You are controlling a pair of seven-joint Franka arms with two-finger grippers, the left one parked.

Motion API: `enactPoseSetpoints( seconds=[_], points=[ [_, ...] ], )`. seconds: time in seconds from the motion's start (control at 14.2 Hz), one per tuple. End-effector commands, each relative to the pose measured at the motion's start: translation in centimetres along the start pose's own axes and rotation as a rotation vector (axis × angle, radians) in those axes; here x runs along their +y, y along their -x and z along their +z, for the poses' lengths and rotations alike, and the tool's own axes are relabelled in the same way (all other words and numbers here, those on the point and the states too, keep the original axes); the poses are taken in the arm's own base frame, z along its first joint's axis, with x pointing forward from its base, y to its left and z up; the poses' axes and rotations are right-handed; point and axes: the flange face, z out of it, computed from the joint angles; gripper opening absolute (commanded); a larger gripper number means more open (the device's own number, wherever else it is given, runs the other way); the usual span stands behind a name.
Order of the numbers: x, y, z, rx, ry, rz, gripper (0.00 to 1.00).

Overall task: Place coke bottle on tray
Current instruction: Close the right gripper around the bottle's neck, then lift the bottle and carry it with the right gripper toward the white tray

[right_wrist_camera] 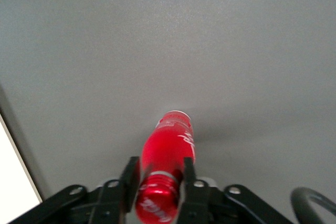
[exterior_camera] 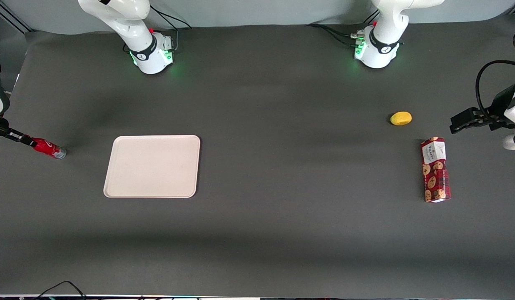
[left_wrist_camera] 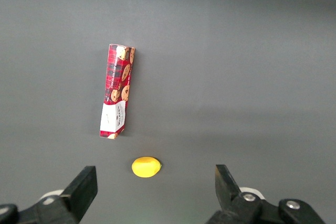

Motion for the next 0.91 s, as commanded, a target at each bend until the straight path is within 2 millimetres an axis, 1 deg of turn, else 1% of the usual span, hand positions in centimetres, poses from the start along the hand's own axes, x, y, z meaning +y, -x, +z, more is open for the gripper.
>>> enactPoseSetpoints(
  seconds=[0.0, 0.14, 0.28, 0.35, 0.42, 0.56, 0.7, 0.77, 0.84],
  points=[
    [-0.2, -0.6, 0.0, -0.002, -0.013, 0.015, 0.0],
    [-0.2, -0.6, 0.0, -0.002, -0.013, 0.015, 0.0],
    [-0.8, -1.0, -0.4, 0.004, -0.014, 0.005, 0.0],
    [-1.3, -1.6, -1.5, 0.017, -0.018, -0.005, 0.0],
    [-1.7, -2.1, -3.1, 0.002, -0.038, -0.01, 0.0],
    [-2.2, -3.3, -8.8, -0.017, -0.065, -0.022, 0.0],
    [-2.5, -3.6, -14.4, -0.011, -0.07, -0.016, 0.0],
    [-2.6, -3.5, -17.2, -0.006, -0.034, -0.036, 0.0],
    [-3.6, -3.4, -19.9, 0.007, -0.012, -0.054, 0.0]
  ],
)
